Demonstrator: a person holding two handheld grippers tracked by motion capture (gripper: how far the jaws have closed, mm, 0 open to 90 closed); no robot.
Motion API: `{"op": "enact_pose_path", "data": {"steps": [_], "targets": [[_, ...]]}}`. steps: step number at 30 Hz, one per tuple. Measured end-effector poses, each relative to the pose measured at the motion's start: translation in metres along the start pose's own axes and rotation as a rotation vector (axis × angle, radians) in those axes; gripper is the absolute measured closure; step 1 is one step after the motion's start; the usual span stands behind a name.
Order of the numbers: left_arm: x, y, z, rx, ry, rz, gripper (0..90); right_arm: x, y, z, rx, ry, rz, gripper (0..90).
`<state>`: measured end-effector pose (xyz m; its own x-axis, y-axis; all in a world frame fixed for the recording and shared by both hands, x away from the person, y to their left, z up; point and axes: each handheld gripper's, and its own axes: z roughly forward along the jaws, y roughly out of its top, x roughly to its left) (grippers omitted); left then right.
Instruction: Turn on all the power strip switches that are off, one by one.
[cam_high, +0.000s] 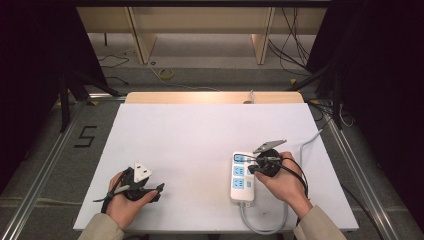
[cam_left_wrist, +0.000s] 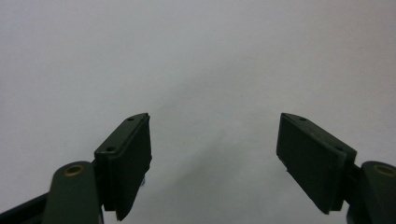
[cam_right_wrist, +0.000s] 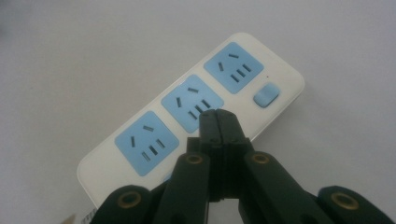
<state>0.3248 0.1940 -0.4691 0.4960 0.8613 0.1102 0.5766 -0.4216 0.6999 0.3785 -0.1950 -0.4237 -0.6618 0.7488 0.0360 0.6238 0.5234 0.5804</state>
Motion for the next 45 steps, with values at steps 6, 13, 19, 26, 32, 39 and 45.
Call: {"op": "enact_pose_path", "data": {"steps": [6,13,19,26,32,39,45], "targets": [[0.000,0.000,0.001,0.000,0.000,0.000,26.4,-0.002,0.003,0.000,0.002,-0.015,0.000,90.0],[0.000,0.000,0.001,0.001,0.001,0.001,26.5,-0.005,0.007,0.002,0.004,-0.024,-0.001,90.0],[0.000,0.000,0.000,-0.001,0.001,0.000,26.6,-0.007,0.011,0.002,0.008,-0.034,0.002,90.0],[0.000,0.000,0.000,-0.002,0.000,0.000,26.6,-0.007,0.018,0.004,0.020,-0.044,-0.006,90.0],[0.000,0.000,0.000,-0.004,0.003,-0.002,26.6,-0.008,0.021,0.006,0.026,-0.051,-0.008,90.0],[0.000,0.001,0.000,-0.002,0.001,0.001,26.7,-0.011,0.025,0.006,0.034,-0.056,-0.002,90.0],[0.000,0.001,0.000,-0.003,0.001,0.003,26.8,-0.012,0.027,0.009,0.042,-0.062,-0.003,90.0]]}}
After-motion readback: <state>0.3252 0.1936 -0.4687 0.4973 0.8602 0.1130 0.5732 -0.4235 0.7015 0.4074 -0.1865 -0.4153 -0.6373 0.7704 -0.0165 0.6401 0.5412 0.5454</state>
